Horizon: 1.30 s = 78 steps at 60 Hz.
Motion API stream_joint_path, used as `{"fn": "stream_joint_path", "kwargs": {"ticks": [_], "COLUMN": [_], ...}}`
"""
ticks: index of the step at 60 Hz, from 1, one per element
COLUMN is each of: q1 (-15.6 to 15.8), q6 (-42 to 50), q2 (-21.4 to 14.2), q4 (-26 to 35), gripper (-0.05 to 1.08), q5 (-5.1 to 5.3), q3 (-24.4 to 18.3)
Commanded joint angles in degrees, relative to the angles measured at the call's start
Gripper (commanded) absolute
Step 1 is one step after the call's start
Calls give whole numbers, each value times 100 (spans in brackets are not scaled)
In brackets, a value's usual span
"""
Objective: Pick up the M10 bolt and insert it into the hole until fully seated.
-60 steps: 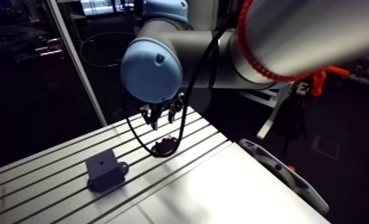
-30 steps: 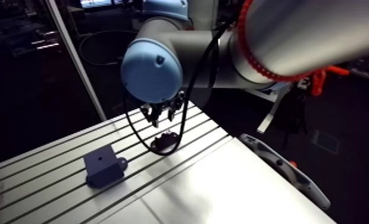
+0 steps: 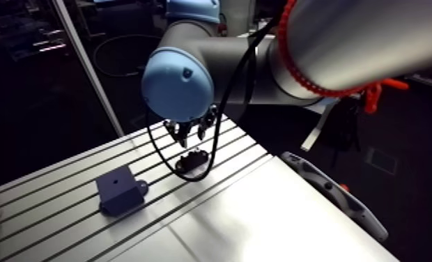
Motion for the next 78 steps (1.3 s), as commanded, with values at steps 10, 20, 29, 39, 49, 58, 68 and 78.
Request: {"fn": "stream_joint_path", "kwargs": {"ticks": [10, 20, 29, 39, 49, 58, 68, 78], "q1": [-9, -9, -9, -1, -9, -9, -9, -9], "q6": [0, 0, 0, 8, 9, 9, 9, 18], "q2": [86, 111, 112, 121, 145, 156, 156, 165], "q4": [-65, -65, -65, -56, -56, -56, -56, -56], "gripper": [46, 46, 46, 46, 47, 47, 47, 47], "q5": [-97, -100, -108, -108, -108, -108, -166, -187], "q3": [5, 5, 13, 22, 13, 22, 48, 50]}}
